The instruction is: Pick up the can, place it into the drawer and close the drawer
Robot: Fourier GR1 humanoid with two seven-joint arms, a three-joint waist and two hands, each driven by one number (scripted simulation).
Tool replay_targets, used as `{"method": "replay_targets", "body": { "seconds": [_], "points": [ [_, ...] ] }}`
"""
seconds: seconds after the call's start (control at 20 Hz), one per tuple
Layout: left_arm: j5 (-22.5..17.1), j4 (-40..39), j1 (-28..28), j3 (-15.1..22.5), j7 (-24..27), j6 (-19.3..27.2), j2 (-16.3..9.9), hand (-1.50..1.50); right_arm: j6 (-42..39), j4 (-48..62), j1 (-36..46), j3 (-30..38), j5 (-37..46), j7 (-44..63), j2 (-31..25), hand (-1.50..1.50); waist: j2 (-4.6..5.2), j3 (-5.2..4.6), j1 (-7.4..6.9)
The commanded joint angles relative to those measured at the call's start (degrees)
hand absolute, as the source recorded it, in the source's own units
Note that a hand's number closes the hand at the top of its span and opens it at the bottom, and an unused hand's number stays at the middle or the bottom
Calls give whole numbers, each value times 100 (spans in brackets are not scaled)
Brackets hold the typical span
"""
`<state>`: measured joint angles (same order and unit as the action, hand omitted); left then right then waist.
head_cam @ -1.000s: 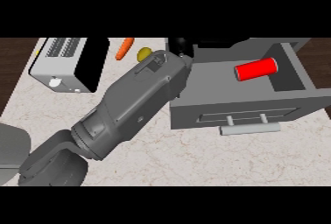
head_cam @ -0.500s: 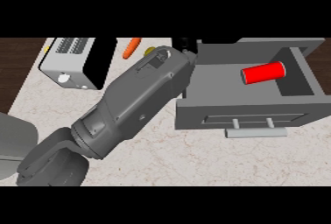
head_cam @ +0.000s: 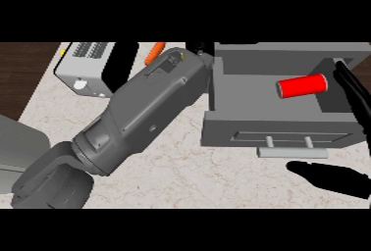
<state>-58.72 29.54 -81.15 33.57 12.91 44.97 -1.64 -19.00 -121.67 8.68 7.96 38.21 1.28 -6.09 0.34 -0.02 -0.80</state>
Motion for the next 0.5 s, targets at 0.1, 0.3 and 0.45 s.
{"method": "replay_targets", "body": {
  "seconds": [0.1, 0.3, 0.45],
  "points": [
    [154, 235, 152, -55, -146, 149, 13, -150, 556, 1530, 1188, -643, 1193, -90, -129, -150, -11, -1, -95],
    [342, 543, 345, 7, -317, 208, -389, -150, 842, 2475, 1439, -691, 1577, -560, -400, -150, -27, 1, -111],
    [414, 789, 401, 157, -607, 228, -470, -150, 1307, 3382, 1588, -1055, 2212, -745, -369, -150, -22, 3, -212]
  ]
}}
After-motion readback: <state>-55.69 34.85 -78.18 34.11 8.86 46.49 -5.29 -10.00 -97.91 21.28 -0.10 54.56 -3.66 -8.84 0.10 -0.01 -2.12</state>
